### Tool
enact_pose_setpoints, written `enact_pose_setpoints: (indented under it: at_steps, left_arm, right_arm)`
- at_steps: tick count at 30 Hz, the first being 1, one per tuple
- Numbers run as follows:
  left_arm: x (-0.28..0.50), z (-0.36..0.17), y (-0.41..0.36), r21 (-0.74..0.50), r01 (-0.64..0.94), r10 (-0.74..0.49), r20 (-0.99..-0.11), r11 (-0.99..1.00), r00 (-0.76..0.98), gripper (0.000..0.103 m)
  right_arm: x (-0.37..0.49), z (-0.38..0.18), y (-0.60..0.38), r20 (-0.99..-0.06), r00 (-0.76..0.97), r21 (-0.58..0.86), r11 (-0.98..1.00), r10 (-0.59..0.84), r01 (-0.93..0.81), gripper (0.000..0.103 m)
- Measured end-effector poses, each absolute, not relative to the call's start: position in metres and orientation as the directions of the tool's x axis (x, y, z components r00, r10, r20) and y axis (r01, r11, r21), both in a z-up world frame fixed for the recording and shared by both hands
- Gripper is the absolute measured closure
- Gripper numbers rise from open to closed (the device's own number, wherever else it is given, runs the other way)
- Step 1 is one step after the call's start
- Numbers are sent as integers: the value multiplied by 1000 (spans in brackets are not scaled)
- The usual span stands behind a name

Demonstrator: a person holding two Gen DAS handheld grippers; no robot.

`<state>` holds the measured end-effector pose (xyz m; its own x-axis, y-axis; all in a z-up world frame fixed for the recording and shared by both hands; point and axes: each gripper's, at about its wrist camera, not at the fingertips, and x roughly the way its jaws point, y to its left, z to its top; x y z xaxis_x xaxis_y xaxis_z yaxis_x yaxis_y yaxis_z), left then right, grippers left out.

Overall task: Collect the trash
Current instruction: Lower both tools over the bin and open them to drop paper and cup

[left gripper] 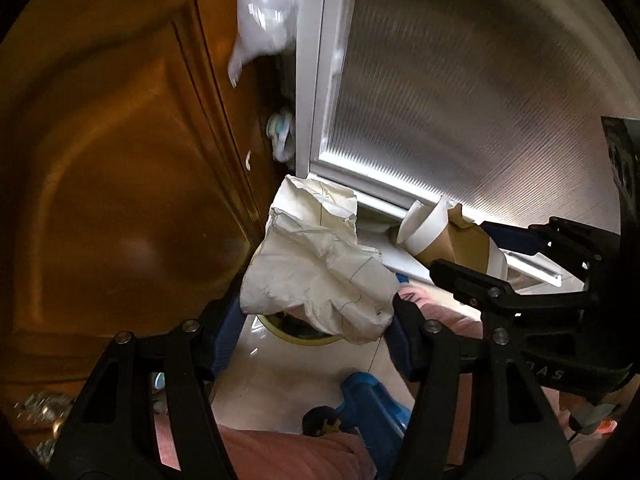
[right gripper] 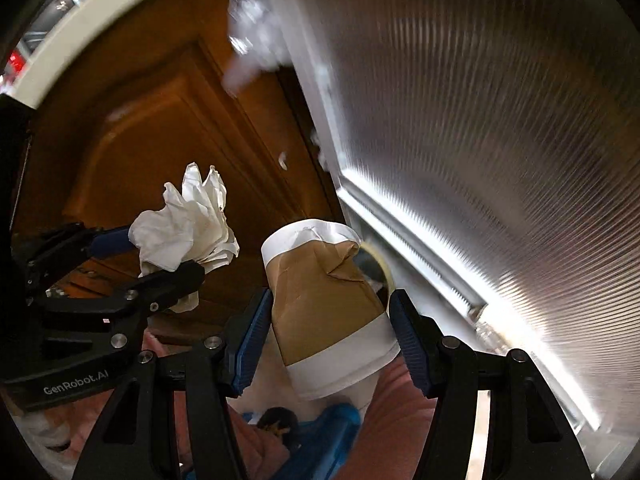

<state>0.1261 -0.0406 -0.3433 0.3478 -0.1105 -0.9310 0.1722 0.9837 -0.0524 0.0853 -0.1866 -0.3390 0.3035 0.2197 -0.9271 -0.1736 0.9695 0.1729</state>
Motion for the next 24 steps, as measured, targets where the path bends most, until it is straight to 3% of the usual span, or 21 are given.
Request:
enact_pose_setpoints:
  at_steps: [10, 13, 17, 24]
  left_arm:
    - [165, -398, -37, -51, 172, -93, -965, 984, 246, 39]
    - [171, -403, -36, -38, 175, -80, -968, 984, 239, 35]
    - [176, -402, -37, -22, 184, -67, -968, 983, 243, 21]
    - [171, -394, -35, -4, 193, -53, -967, 981, 250, 20]
  right_arm:
    - [123, -410, -189, -958, 214, 158, 975, 189, -157, 42]
    - [133, -417, -191, -961, 201, 159, 975, 188, -153, 42]
    - [143, -425, -191, -964, 190, 155, 975, 183, -156, 42]
    - [155, -430, -186, -967, 185, 144, 976, 174, -165, 42]
